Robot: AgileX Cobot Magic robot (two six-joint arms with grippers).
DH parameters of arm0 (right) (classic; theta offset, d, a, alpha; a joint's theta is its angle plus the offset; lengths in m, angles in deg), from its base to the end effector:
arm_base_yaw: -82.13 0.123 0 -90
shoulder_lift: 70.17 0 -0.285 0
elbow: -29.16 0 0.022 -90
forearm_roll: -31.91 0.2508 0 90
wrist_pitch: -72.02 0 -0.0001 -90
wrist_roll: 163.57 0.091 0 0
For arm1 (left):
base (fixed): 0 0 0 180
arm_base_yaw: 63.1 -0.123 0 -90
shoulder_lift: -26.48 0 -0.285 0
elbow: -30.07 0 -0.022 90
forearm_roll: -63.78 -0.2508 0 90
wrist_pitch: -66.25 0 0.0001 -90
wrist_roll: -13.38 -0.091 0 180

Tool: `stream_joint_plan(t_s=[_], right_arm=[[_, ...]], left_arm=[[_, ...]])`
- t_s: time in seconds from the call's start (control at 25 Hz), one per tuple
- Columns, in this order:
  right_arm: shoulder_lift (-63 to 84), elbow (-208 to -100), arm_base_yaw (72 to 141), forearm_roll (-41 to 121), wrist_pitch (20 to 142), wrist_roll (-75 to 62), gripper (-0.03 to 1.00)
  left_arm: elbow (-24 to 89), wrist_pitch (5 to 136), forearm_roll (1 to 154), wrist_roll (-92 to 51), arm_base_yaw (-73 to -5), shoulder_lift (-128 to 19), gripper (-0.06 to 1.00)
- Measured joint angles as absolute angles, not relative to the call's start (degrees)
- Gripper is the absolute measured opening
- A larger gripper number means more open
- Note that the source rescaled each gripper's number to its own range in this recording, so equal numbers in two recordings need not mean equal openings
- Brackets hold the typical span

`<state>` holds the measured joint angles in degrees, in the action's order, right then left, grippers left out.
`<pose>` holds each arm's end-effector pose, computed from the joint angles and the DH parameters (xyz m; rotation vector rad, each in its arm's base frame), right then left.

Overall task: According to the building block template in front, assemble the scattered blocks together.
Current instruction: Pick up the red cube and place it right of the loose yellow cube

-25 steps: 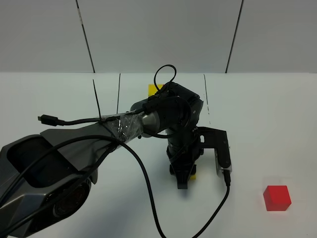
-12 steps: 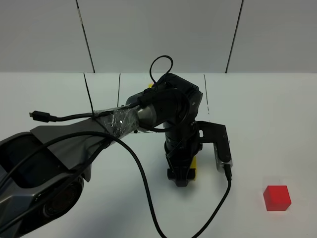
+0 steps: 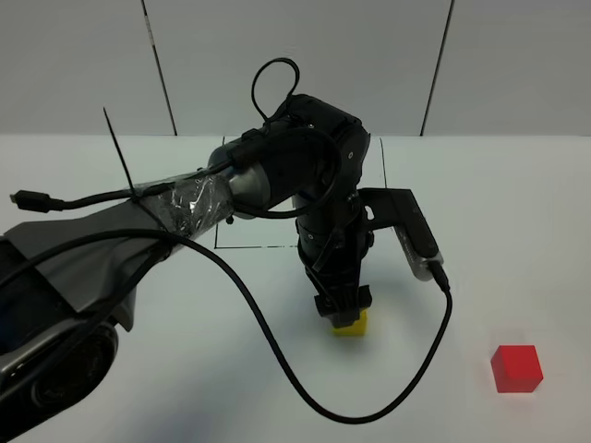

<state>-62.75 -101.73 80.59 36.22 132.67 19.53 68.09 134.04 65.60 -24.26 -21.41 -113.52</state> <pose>-0.0046 0.0061 0.2750 0.0795 2.0430 0.1071 0.3599 -0.3241 0.1861 1.8810 2.2903 -0.0545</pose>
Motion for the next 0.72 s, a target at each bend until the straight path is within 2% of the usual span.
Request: stream_joint_plan(t_s=[0.12, 0.32, 0.56, 0.72], right_arm=[[-62.75, -101.73, 80.59, 36.22, 132.67, 19.53, 0.8], [-62.75, -101.73, 80.59, 36.22, 132.67, 19.53, 0.8], [-62.75, -101.73, 80.59, 36.22, 132.67, 19.58, 0.8], [-62.75, -101.73, 80.59, 36.22, 132.67, 19.58, 0.8]], left_arm=[[68.09, 134.04, 65.93, -18.41, -23.03, -111.8, 0.91], [64.93, 134.04, 65.9, -8.92, -29.69, -108.93, 0.91], [51.73, 134.04, 65.91, -4.16, -40.38, -99.74, 0.91], [40.28, 134.04, 67.79, -0.64, -49.97, -90.39, 0.91]])
